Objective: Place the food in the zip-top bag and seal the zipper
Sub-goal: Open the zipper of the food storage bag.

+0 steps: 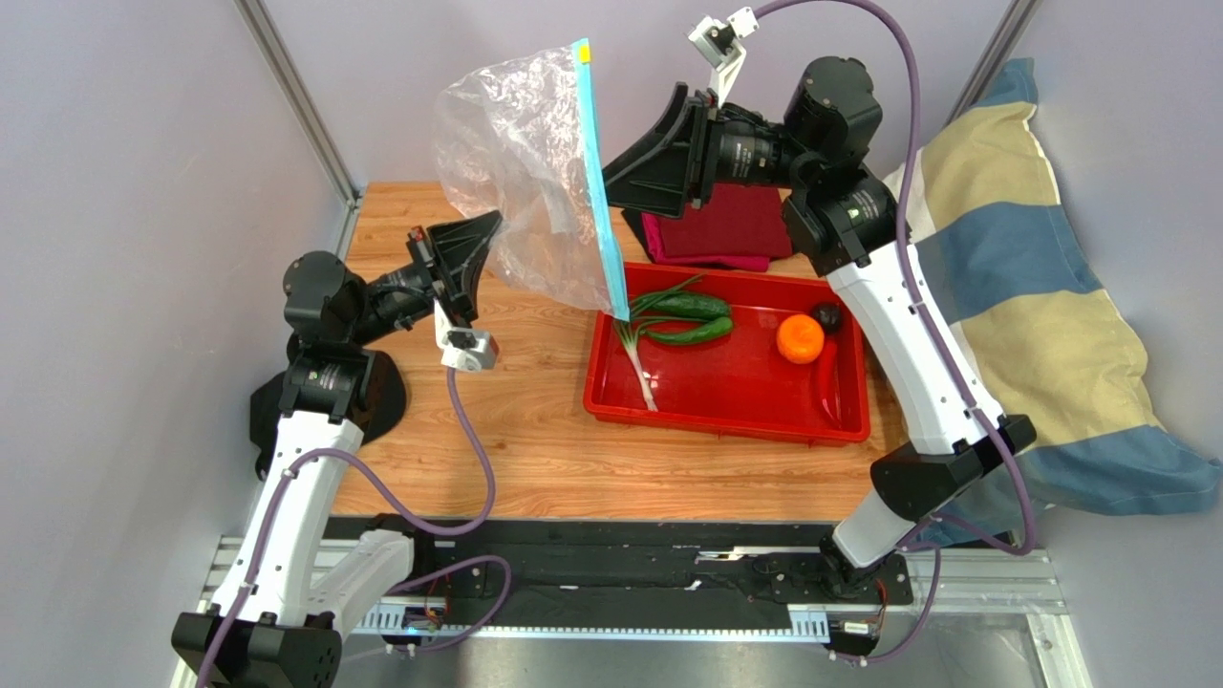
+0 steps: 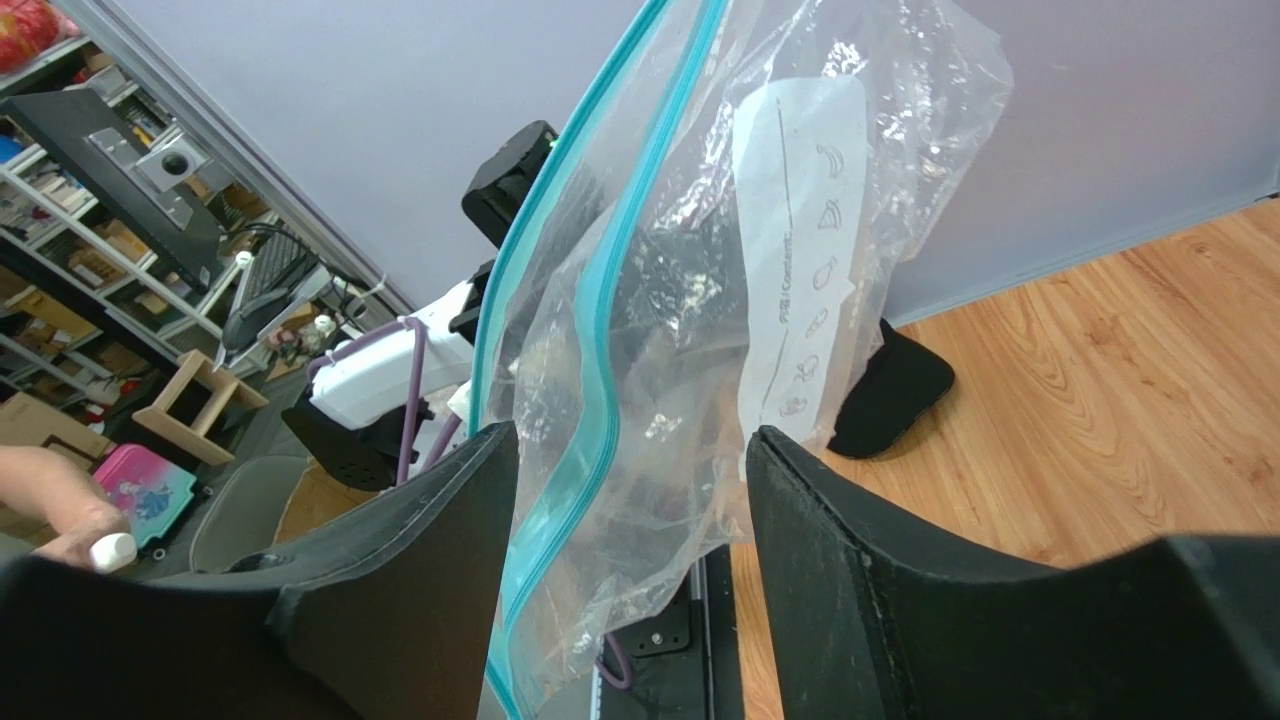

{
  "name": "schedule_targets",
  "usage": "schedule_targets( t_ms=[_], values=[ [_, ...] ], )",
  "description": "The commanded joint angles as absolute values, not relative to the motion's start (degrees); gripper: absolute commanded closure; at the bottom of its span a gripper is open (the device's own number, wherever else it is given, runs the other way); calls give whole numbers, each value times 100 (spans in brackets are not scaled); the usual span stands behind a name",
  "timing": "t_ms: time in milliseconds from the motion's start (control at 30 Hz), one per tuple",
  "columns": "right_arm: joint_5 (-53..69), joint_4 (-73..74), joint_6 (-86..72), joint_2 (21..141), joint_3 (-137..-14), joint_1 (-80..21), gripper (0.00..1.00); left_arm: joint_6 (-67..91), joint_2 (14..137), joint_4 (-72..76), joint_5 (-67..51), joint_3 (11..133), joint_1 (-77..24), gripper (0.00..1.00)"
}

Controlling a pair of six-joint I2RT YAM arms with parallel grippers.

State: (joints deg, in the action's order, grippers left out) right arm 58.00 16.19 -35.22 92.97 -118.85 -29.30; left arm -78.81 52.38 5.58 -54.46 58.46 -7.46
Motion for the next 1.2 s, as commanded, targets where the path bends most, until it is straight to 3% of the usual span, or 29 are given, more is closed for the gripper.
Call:
schedule_targets(
  t_ms=[0, 167, 267, 300, 367, 400, 433, 533, 700, 833, 900, 1167],
  values=[
    [5687, 1275, -3814, 9448, -12041, -3111, 40, -8279, 5221, 141, -5924, 5968, -773, 100],
    [5537, 1257, -3955, 9659, -12173, -3173, 44, -8622, 5265, -500, -6082, 6126, -782, 100],
    [5432, 1327, -3911, 9729, -12234, -3173, 65, -8736, 5265, -755, -6082, 6179, -782, 100],
    [5292, 1475, -3868, 9756, -12260, -3173, 87, -8684, 5265, -860, -6039, 6179, -782, 100],
    [5073, 1721, -3578, 9765, -12400, -3173, 100, -8352, 5247, -879, -5776, 6205, -782, 100],
    [4662, 2053, -3429, 9773, -12471, -3182, 100, -7714, 5273, -888, -5644, 6292, -774, 95],
    [4406, 2196, -3254, 9817, -12550, -3156, 100, -7351, 5326, -966, -5251, 6389, -773, 80],
    [3509, 2627, -3278, 10062, -12919, -3042, 100, -5778, 5668, -1545, -4320, 6994, -730, 52],
    [2927, 3093, -3577, 10318, -13307, -2892, 100, -3513, 6335, -2984, -4033, 8206, -36, 39],
    [3418, 2989, -3551, 9863, -12756, -2672, 100, -2866, 6618, -4156, -4376, 8850, 518, 33],
    [4048, 2935, -3245, 9555, -12656, -2515, 100, -2856, 6479, -4280, -4386, 8772, 527, 33],
    [3964, 4367, -1786, 9281, -12463, -1530, 100, -1532, 6942, -4043, -3868, 9148, 589, 26]
  ],
)
